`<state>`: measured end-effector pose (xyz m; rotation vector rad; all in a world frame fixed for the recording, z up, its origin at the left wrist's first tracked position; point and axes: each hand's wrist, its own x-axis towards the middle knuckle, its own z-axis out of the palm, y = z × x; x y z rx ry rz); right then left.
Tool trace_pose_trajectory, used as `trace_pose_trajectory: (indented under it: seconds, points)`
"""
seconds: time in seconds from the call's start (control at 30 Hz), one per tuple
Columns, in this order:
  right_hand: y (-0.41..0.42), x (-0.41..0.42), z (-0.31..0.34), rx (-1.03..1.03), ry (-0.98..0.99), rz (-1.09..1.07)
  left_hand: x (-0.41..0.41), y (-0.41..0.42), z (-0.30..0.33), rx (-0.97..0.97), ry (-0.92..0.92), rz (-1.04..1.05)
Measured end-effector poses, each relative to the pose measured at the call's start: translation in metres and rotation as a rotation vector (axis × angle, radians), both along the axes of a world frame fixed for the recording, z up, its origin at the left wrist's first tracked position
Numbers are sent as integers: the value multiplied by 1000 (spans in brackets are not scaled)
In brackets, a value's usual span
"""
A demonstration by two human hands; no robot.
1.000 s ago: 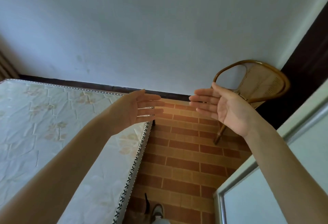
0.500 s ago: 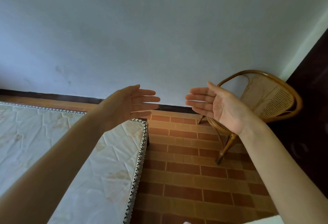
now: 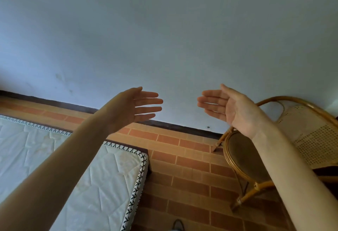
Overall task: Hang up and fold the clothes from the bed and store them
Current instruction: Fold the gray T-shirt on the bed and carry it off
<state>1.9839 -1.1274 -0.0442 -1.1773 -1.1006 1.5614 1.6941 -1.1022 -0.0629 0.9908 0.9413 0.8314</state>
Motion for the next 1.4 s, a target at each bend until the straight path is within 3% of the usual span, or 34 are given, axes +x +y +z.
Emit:
trace_pose_trajectory:
  seconds: [0.3, 0.67, 1.03, 1.4]
  points:
    - [163, 25, -3, -34, -3, 159, 31, 129, -2, -41, 18, 89]
    - [322, 22, -23, -61, 36, 166, 25, 280, -11, -49, 19, 91]
    - [534, -80, -15, -53, -18, 277, -71, 445, 1, -27, -34, 340]
    - [674, -268, -37, -130, -82, 650, -226, 489, -32, -89, -94, 687]
